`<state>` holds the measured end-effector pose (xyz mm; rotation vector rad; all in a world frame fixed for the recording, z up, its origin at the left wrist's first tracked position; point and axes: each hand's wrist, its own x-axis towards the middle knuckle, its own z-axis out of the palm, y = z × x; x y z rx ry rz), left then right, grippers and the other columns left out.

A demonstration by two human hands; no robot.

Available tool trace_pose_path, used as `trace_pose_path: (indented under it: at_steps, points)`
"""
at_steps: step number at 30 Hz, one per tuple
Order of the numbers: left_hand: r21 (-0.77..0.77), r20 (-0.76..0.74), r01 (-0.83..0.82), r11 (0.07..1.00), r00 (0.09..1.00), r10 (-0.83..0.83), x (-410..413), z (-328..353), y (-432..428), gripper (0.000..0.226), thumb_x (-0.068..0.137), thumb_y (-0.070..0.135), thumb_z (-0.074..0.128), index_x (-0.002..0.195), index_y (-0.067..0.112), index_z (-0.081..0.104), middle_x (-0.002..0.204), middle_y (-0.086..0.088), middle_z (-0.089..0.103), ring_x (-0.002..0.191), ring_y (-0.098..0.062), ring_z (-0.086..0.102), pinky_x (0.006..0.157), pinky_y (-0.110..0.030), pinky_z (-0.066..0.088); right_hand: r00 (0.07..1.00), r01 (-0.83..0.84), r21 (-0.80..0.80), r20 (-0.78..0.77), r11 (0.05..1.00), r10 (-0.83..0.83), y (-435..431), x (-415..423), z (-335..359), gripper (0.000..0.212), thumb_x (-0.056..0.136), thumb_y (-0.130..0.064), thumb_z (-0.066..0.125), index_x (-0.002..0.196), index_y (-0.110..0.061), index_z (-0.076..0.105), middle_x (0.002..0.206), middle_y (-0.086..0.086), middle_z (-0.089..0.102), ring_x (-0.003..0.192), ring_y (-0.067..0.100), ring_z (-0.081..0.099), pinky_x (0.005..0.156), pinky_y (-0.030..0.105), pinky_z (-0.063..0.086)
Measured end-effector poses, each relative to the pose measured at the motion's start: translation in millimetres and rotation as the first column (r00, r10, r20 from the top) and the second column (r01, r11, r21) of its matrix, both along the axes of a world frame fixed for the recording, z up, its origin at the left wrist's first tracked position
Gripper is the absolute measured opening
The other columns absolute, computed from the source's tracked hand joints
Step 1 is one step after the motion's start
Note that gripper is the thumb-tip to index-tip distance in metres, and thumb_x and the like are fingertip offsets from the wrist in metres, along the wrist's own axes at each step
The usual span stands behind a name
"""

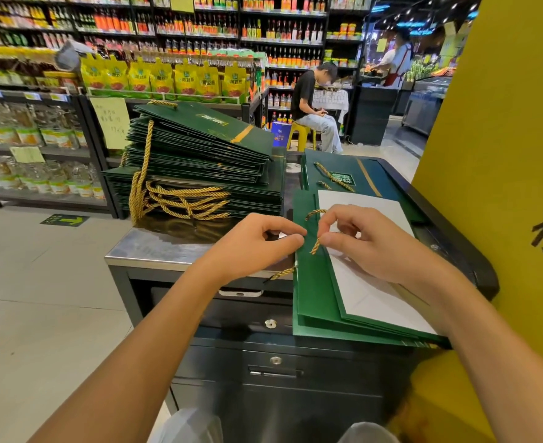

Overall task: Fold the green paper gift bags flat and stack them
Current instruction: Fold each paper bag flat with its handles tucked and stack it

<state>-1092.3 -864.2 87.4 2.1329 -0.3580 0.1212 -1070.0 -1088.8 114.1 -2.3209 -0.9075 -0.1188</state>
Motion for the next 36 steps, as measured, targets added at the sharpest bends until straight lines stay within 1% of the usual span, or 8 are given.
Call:
trace_pose_path:
  at_steps: [4, 7, 15, 19, 22, 27, 31, 36]
  points:
    - [-0.053, -0.056, -0.007, 0.999, 0.998, 0.004, 0.3, -1.3, -0.8, 0.016, 0.096, 0.027, 0.066, 0.109, 0.028, 0.074, 0.071, 0.013, 0.068, 0.063, -0.005, 0.063, 0.067, -0.024, 0.056, 0.989, 0.082, 0.231, -0.142, 0.97, -0.05, -2.9, -3.5, 2.2, 0.011, 0.101, -0.023, 0.06, 0.091, -0.023, 0.065, 0.076, 0.019, 0.039, 0.066, 0.029, 0.042, 0.06, 0.028, 0.047]
    - [-0.07, -0.072, -0.018, 0.997, 0.997, 0.013, 1.2, -3.7, 0.4, 0.018, 0.093, 0.023, 0.07, 0.11, 0.026, 0.073, 0.078, 0.015, 0.072, 0.072, -0.012, 0.072, 0.078, -0.036, 0.06, 0.91, 0.264, 0.532, -0.415, 0.805, -0.024, -7.4, -1.5, -0.4, 0.01, 0.102, -0.02, 0.059, 0.094, -0.015, 0.063, 0.082, 0.01, 0.036, 0.065, 0.02, 0.037, 0.085, 0.046, 0.06]
    - [-0.052, -0.074, -0.026, 0.998, 0.997, 0.022, -0.8, -2.1, -2.8, 0.024, 0.094, 0.02, 0.07, 0.117, 0.023, 0.073, 0.1, 0.008, 0.073, 0.085, -0.01, 0.075, 0.084, -0.035, 0.062, 0.799, 0.484, 0.639, -0.602, 0.597, -0.004, -13.0, 10.1, -5.7, 0.004, 0.102, -0.017, 0.058, 0.098, -0.016, 0.059, 0.068, 0.002, 0.038, 0.058, 0.012, 0.036, 0.081, 0.044, 0.062]
    - [-0.064, -0.072, -0.031, 0.997, 0.997, 0.026, -2.0, -1.4, -3.9, 0.024, 0.093, 0.018, 0.071, 0.117, 0.021, 0.073, 0.101, 0.006, 0.073, 0.084, -0.01, 0.075, 0.082, -0.033, 0.063, 0.817, 0.487, 0.486, -0.546, 0.726, -0.184, -19.9, 6.1, -0.1, 0.007, 0.098, -0.023, 0.067, 0.095, -0.017, 0.068, 0.068, 0.004, 0.043, 0.054, 0.013, 0.046, 0.068, 0.034, 0.058]
    - [-0.051, -0.057, -0.047, 0.998, 0.997, 0.044, -1.2, -2.1, -4.8, 0.023, 0.092, 0.019, 0.072, 0.115, 0.022, 0.074, 0.098, 0.006, 0.073, 0.081, -0.009, 0.074, 0.081, -0.032, 0.063, 0.839, 0.535, 0.214, -0.249, 0.817, -0.484, -42.0, 2.0, 3.1, 0.014, 0.092, -0.036, 0.072, 0.1, -0.025, 0.069, 0.069, 0.001, 0.054, 0.059, 0.015, 0.053, 0.056, 0.033, 0.043]
    - [0.037, 0.019, -0.103, 0.994, 0.995, 0.103, 2.4, -4.1, -7.3, 0.022, 0.09, 0.031, 0.075, 0.11, 0.023, 0.071, 0.096, 0.009, 0.069, 0.085, -0.008, 0.068, 0.082, -0.03, 0.059, 0.708, 0.698, -0.229, 0.076, 0.679, -0.702, -71.8, 2.6, -4.5, 0.04, 0.095, -0.046, 0.065, 0.087, -0.007, 0.062, 0.077, 0.006, 0.058, 0.071, 0.02, 0.052, 0.061, 0.034, 0.042]
    - [0.235, 0.114, -0.129, 0.964, 0.988, 0.104, 1.2, -1.6, -11.3, 0.019, 0.095, 0.037, 0.066, 0.098, 0.022, 0.076, 0.094, -0.004, 0.07, 0.089, -0.018, 0.061, 0.087, -0.036, 0.046, 0.65, 0.743, -0.277, 0.084, 0.609, -0.755, -69.5, 4.3, -11.2, 0.049, 0.095, -0.055, 0.059, 0.07, -0.015, 0.043, 0.072, 0.006, 0.048, 0.069, 0.022, 0.046, 0.051, 0.031, 0.027]
    - [0.162, 0.051, -0.1, 0.982, 0.994, 0.093, -3.7, 4.0, -12.0, 0.012, 0.096, 0.03, 0.065, 0.1, 0.035, 0.076, 0.094, 0.012, 0.074, 0.088, -0.015, 0.067, 0.085, -0.043, 0.057, 0.63, 0.756, -0.212, -0.022, 0.62, -0.776, -66.9, 4.2, -7.8, 0.046, 0.091, -0.053, 0.066, 0.075, -0.012, 0.053, 0.069, 0.005, 0.053, 0.063, 0.019, 0.05, 0.052, 0.03, 0.034]
